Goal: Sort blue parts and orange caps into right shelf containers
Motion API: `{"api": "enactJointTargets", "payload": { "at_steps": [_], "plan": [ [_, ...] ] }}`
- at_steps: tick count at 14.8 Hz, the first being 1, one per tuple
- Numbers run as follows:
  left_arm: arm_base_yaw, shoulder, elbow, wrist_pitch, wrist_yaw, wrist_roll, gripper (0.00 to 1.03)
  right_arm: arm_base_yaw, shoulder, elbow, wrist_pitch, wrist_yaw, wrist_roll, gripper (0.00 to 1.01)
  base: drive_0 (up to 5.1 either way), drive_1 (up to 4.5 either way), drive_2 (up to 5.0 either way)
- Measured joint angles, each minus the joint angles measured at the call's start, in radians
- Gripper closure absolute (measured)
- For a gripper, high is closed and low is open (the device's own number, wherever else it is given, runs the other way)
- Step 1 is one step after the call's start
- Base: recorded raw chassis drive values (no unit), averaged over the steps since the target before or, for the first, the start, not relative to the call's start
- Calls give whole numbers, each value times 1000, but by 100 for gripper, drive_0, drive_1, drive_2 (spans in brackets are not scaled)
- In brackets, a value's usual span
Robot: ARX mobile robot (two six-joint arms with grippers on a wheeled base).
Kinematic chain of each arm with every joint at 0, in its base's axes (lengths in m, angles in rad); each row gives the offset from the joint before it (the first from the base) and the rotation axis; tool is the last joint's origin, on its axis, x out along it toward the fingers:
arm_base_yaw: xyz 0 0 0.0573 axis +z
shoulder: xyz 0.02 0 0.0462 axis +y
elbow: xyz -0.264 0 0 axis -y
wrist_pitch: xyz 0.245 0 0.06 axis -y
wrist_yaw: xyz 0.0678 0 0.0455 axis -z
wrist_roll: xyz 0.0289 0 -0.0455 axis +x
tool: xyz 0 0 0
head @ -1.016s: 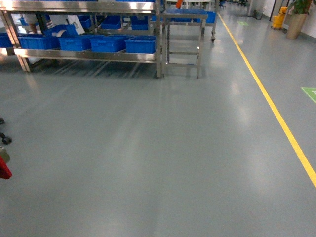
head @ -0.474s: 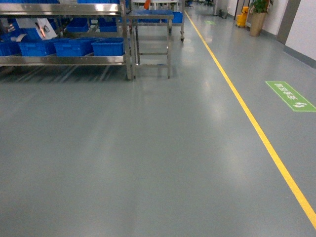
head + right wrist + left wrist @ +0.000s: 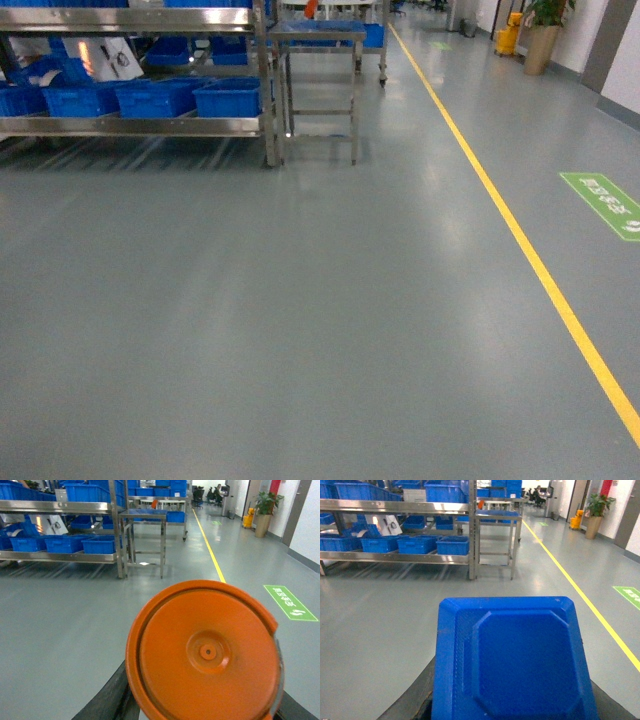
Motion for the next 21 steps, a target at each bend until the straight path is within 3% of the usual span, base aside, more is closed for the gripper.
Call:
{"api": "enactJointTargets", "payload": {
  "at_steps": [21],
  "plan": [
    [2, 0, 0, 1, 0, 0, 59, 0, 0, 0, -1, 0, 0, 59, 1, 433, -431]
  ]
}}
